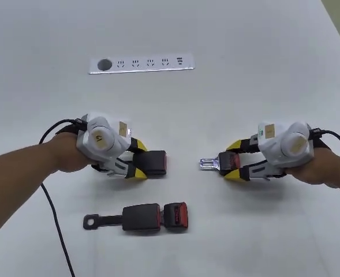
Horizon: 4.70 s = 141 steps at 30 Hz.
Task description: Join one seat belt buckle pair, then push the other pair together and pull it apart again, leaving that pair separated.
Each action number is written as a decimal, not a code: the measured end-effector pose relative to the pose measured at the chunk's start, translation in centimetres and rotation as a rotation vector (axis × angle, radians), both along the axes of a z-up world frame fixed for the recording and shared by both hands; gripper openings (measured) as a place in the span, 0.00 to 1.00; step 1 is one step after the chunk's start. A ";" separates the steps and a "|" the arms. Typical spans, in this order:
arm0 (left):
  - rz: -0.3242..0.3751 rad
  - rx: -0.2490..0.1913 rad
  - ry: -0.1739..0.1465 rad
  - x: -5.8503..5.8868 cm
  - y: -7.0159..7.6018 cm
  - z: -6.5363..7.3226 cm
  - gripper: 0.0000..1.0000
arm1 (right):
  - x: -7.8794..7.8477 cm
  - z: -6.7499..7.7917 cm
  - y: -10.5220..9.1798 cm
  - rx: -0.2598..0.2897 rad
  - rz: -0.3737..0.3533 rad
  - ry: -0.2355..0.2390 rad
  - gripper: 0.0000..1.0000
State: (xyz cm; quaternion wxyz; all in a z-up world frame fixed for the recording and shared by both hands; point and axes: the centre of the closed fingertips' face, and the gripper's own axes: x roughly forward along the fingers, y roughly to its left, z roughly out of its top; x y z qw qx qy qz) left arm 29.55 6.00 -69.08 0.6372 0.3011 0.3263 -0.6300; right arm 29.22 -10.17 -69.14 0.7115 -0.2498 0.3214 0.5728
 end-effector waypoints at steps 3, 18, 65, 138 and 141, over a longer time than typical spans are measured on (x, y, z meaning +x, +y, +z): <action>0.007 0.002 0.001 0.1 0.1 0.0 0.34 | 0.0 -0.1 0.6 0.006 0.001 0.001 0.34; 0.028 0.014 0.003 0.2 0.0 0.0 0.34 | 0.1 -0.4 3.5 0.045 0.010 0.000 0.34; 0.023 0.042 0.001 -0.2 -0.2 0.1 0.33 | 0.7 -0.1 8.9 0.102 0.051 0.005 0.34; 0.025 0.031 0.018 0.1 0.0 0.0 0.33 | 0.8 -0.1 11.2 0.055 0.053 -0.013 0.33; 0.023 0.033 0.018 0.1 0.1 -0.1 0.33 | 0.8 -0.1 11.2 0.057 0.056 -0.012 0.33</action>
